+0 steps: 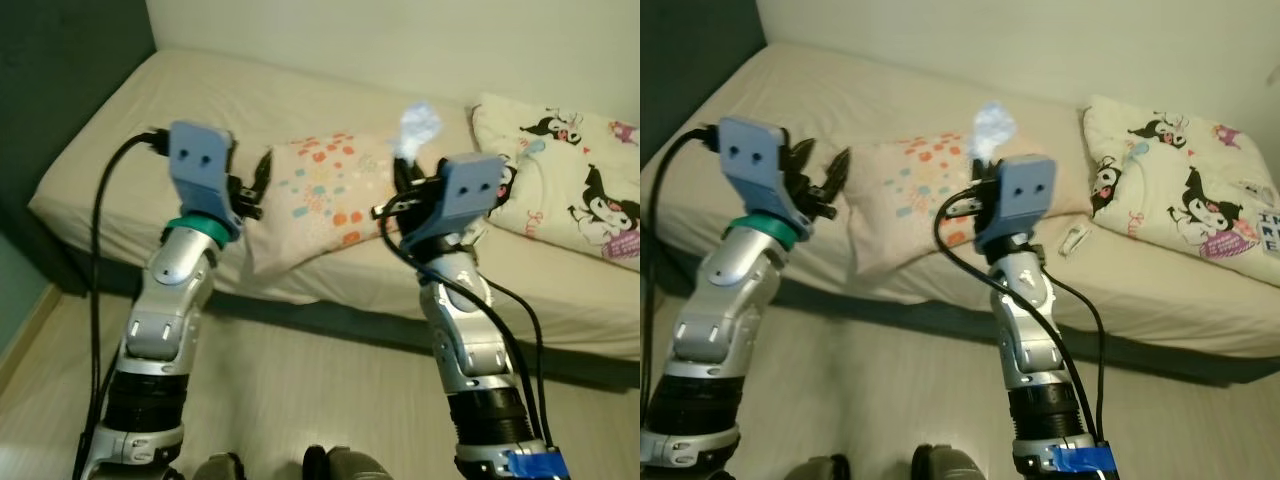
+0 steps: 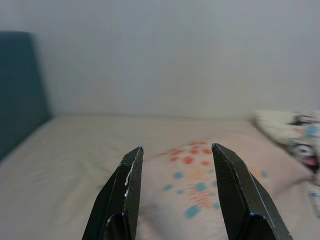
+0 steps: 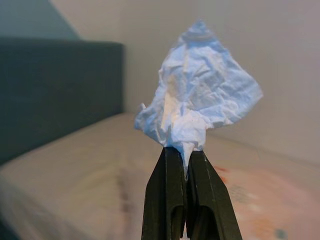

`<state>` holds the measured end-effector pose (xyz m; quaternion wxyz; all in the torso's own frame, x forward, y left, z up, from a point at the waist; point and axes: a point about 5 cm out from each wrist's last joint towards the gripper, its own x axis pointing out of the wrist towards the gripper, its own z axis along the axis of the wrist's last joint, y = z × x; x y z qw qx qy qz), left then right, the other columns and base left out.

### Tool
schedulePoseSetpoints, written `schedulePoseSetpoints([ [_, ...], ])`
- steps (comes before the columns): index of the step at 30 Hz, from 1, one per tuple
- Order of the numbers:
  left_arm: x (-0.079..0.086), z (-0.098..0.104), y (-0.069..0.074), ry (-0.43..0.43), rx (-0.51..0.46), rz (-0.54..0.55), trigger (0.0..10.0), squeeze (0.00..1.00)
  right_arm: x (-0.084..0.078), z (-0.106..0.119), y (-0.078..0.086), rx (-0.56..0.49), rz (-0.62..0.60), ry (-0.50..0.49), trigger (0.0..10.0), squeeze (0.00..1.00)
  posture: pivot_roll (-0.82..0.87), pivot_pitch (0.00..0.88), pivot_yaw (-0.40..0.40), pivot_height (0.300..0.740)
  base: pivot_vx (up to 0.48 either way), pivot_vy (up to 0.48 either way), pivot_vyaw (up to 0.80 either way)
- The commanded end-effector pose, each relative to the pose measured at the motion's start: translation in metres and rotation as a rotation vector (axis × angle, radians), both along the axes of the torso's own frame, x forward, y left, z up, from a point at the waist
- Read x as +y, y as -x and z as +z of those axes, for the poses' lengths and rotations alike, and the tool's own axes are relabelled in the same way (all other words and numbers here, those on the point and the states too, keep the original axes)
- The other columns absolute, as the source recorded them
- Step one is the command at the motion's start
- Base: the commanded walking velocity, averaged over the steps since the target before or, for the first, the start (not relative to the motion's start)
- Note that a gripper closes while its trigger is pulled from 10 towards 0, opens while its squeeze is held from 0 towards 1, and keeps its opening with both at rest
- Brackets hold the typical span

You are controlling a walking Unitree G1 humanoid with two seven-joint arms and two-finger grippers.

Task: Clean up the room

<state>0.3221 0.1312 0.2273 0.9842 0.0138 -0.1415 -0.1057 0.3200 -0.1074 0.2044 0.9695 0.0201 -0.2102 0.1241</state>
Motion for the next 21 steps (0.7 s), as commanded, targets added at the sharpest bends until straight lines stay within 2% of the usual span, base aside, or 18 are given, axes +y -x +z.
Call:
schedulePoseSetpoints([
  [1, -0.0031, -0.0048, 0.0002, 0.007, 0.020, -0.014, 10.0, 0.00, -0.0033, -0.0012, -0.0001, 0.013, -0.006, -0.012, 10.0, 0.00, 0.00, 0.023, -0.048, 0.740, 0.000, 0.000, 0.77],
  [21, -0.0044, -0.0077, 0.0015, 0.002, 0.038, -0.026, 10.0, 0.00, -0.0042, -0.0021, -0.0014, 0.033, 0.004, -0.058, 10.0, 0.00, 0.00, 0.021, -0.048, 0.740, 0.000, 0.000, 0.77],
])
